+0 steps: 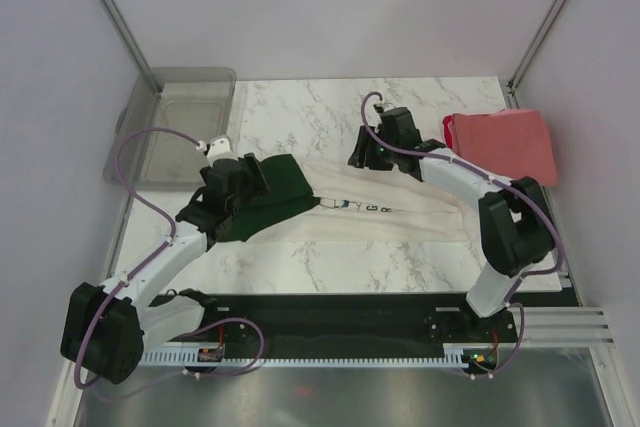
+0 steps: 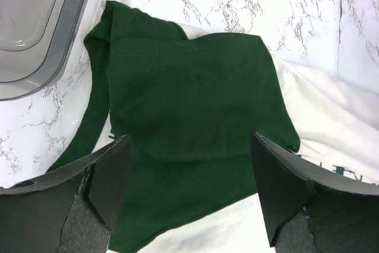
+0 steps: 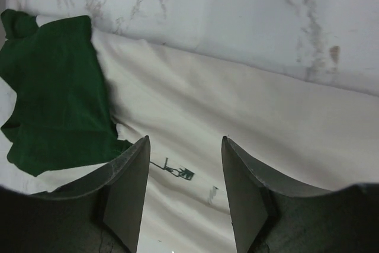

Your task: Fold and stack the t-shirts

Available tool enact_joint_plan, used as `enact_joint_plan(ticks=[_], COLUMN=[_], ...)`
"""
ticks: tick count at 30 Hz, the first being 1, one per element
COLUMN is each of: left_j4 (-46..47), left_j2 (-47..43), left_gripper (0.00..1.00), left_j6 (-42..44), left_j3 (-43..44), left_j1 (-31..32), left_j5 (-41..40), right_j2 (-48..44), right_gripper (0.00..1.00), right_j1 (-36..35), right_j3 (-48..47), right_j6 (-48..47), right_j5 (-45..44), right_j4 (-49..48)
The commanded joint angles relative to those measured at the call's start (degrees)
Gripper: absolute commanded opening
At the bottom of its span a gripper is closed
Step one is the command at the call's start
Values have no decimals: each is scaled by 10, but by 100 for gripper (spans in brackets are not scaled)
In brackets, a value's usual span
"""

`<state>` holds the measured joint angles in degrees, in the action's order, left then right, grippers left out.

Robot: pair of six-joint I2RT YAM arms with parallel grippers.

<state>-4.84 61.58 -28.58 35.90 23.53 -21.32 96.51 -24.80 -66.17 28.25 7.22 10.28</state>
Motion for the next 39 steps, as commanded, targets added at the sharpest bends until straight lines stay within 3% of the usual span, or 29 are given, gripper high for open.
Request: enact_joint_plan(ticks=[1,11,19,22,31,36,39], left_j4=[-21,-18,-17,-17,-19,-19,-21], left_j2=[3,49,61,53,20,-2,-2], left_gripper=[87,85,80,79,73,72,72], left_j6=[-52,-106,-85,-83,-68,-54,-47], left_j3=[28,19,19,10,0,0,2], left_j1=[-21,-90,-93,-92,-89,-83,-83], left_j5=[15,83,85,84,90,83,81], right_j2=[54,216,292,299,252,196,159], right_gripper=[59,55,55,53,29,27,32], right_j1=[-27,-80,-101,-105,-111,-111,-112], right_j3=[-65,-220,-258,-256,-179,-120,-70], right_j6=[7,53,73,73,62,21,-1], right_j5=[67,133,155,168,266,326,357], right_j4=[-27,-40,-42,-43,-118,-118,-126])
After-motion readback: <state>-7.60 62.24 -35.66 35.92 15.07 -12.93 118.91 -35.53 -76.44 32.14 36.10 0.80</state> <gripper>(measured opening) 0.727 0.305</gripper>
